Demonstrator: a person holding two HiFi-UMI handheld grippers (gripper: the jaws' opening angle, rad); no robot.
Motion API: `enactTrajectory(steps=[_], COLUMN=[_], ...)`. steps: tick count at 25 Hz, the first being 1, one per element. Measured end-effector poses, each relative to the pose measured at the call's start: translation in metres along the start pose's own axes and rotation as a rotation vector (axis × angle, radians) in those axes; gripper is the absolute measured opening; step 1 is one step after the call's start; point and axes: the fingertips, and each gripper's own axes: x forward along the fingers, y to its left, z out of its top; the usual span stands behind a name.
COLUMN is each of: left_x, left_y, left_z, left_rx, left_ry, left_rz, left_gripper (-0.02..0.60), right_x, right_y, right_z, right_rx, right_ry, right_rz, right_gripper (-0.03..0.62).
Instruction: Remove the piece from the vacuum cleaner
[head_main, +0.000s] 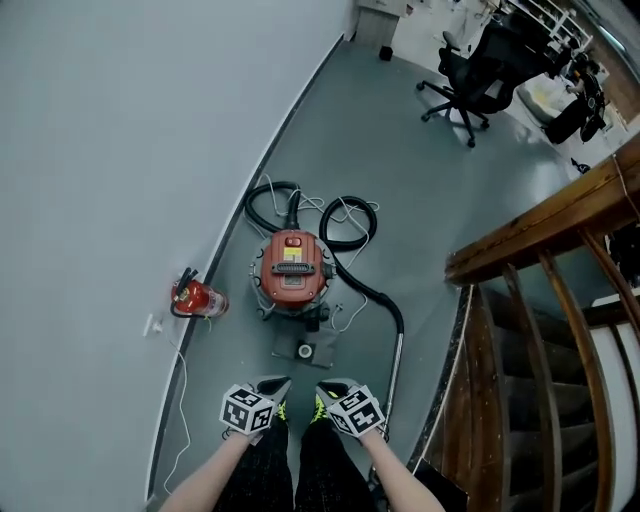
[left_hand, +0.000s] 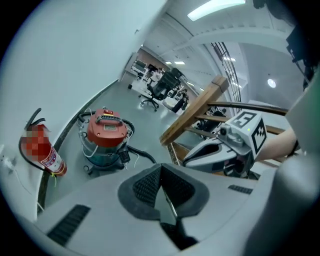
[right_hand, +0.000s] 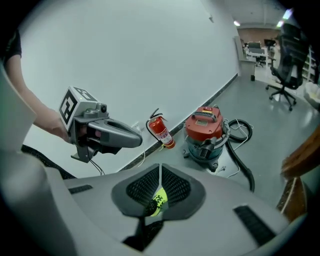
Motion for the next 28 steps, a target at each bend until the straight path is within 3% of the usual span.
enactTrajectory(steps=[12, 17, 28], left_x=[-0.048, -0.06, -0.078], left_y=[-0.043, -0.061, -0.081], left_z=[0.027, 0.046, 0.051], left_rx=[0.002, -0.029, 0.011], left_ry=[-0.019, -0.093, -0.088], left_rz=[-0.043, -0.081, -0.101], left_gripper=[0.009, 0.009, 0.011], right_x=[-0.053, -0.068, -0.088], right_y=[0.032, 0.045, 0.069], right_z=[0.017, 0.026, 0.049], right_rx=[0.012, 0.005, 0.007], right_ry=[-0.022, -0.045, -0.101], right_rz=[-0.005, -0.008, -0.025], right_gripper=[0.028, 0.028, 0.028])
